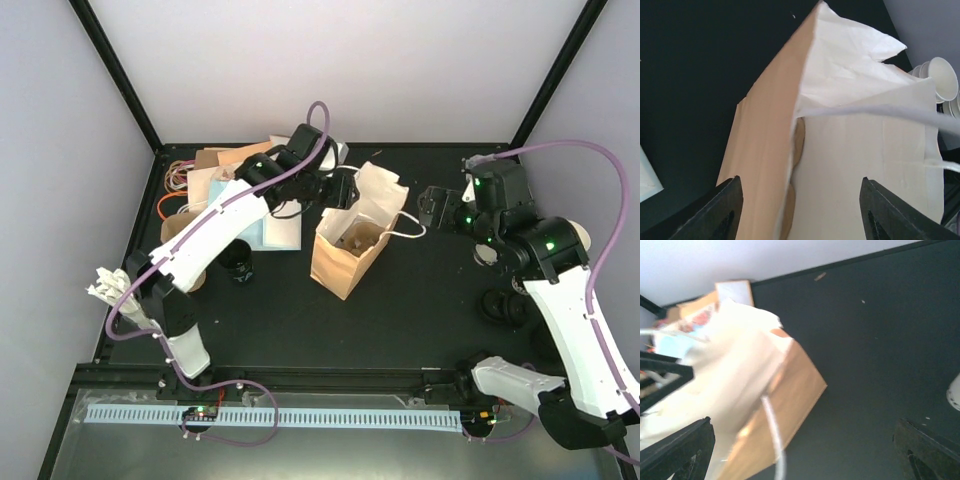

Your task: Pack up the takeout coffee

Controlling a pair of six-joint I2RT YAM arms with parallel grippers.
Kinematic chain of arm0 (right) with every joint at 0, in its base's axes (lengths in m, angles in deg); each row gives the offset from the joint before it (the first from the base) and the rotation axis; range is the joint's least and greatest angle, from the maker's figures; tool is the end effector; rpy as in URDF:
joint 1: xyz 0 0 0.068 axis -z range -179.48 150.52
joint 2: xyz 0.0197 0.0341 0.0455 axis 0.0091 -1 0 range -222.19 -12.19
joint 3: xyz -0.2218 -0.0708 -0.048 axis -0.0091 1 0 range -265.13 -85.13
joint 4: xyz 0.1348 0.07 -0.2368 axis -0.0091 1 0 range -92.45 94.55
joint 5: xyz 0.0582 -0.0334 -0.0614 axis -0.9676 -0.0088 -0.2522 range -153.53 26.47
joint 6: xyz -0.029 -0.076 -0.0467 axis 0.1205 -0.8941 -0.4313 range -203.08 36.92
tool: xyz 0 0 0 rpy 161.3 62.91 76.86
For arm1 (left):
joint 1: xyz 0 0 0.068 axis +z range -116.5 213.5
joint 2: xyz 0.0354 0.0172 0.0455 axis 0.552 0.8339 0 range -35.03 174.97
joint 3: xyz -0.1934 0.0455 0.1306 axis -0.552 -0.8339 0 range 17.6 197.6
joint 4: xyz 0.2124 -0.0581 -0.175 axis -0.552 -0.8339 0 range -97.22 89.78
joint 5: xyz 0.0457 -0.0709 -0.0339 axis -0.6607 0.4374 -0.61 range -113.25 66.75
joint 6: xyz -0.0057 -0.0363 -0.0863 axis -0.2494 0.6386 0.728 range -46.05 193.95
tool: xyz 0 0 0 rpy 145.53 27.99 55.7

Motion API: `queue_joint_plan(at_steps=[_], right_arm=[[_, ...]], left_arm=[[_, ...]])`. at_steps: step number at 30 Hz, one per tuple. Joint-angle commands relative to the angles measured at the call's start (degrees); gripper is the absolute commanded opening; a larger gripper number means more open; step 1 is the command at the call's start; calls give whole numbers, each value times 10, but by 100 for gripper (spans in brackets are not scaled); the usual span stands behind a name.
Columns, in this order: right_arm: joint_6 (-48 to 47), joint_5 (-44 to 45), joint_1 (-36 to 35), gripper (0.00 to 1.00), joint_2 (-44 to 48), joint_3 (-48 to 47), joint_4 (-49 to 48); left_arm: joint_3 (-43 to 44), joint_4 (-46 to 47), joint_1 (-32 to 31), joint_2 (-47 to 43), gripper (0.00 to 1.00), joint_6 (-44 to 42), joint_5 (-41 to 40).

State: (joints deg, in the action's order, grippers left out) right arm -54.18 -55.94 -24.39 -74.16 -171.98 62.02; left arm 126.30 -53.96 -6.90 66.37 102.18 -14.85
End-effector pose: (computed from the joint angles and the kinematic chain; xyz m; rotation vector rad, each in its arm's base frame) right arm 0.2323 0.0956 0.3802 0.1504 2.2738 0.3503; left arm 0.3193 -0.2881 0.3157 0.3379 2.4775 -0.7146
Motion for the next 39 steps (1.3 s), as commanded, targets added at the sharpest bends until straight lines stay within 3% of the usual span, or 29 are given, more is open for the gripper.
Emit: queue_joint_plan(at_steps=[1, 5, 9, 12, 17, 19, 26, 39], right_arm=[[64, -73, 4, 100, 5, -81, 1], [122, -144, 4, 100, -29, -202, 45], [194, -153, 4, 100, 18, -218, 3], [234, -160, 4, 100, 91, -168, -84], [288, -171, 4, 100, 228, 9, -319], [301, -191, 4, 100, 250, 45, -370], [277, -226, 4, 100, 225, 9, -340], [300, -240, 4, 100, 236, 36, -382]], left_arm=[[-18, -9, 10, -71, 69, -6, -23], [-58, -8, 11, -133, 76, -15, -47], [-103, 19, 12, -212, 80, -25, -84], [-114, 16, 14, -257, 82, -29, -113], [-129, -7, 19, -313, 82, -31, -133], [-137, -11, 19, -329, 82, -29, -141], [-153, -24, 21, -346, 82, -30, -151], [-191, -35, 27, -381, 82, -29, -164]])
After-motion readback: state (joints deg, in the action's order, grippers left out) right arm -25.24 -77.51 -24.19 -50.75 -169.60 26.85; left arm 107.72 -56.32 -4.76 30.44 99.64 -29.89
